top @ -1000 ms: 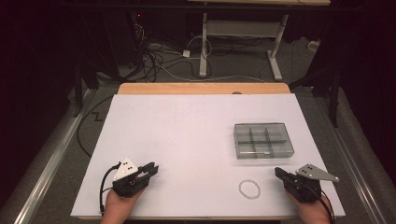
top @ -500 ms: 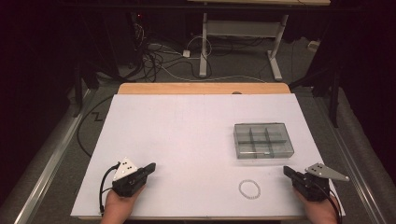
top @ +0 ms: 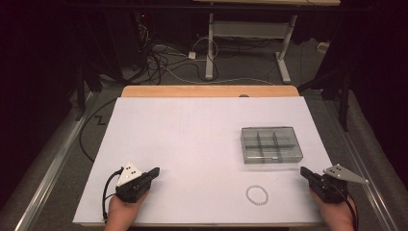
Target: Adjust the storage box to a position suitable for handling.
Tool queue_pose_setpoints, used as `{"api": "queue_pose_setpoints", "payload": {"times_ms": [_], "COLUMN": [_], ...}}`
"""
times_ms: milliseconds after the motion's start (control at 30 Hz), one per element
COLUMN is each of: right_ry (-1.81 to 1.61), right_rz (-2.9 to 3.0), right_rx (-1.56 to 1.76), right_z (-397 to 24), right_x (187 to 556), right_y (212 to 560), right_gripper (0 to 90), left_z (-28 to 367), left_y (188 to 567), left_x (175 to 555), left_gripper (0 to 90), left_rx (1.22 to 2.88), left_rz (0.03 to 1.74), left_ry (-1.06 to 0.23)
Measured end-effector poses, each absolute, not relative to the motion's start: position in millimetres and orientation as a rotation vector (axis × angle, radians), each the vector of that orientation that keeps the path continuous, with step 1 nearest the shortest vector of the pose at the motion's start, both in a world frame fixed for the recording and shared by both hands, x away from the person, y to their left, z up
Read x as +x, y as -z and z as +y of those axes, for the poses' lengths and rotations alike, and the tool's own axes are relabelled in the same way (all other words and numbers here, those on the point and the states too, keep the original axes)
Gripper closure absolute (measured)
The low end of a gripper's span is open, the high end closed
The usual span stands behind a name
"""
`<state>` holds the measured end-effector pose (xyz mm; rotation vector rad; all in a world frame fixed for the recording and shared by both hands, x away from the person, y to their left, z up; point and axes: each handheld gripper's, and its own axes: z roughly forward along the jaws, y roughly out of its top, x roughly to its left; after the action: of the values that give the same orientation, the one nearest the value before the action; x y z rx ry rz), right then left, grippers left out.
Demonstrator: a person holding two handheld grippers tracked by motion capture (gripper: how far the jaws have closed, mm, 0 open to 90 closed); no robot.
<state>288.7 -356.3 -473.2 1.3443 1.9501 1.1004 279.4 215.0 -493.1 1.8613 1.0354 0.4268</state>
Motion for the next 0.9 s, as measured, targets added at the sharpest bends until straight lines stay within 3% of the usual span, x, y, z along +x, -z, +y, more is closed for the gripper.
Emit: {"api": "queue_pose_setpoints", "payload": {"times_ms": [533,900], "right_ry": [-1.077,-1.071], "right_rz": [1.862,1.837], "right_rx": [1.39,1.425], "right_z": [-379.8,-384.6], "right_x": [326.2,360.1], "right_y": [465.0,464.0], "right_gripper": [90.0,90.0], "left_z": [206.5,212.6], "left_y": [492.4,492.2], "left_x": [278.5,281.9], "left_gripper": [88.0,88.0], "left_rx": [1.939,1.896], "left_rz": [0.995,1.013], "left_ry": [-0.475,-0.405]}}
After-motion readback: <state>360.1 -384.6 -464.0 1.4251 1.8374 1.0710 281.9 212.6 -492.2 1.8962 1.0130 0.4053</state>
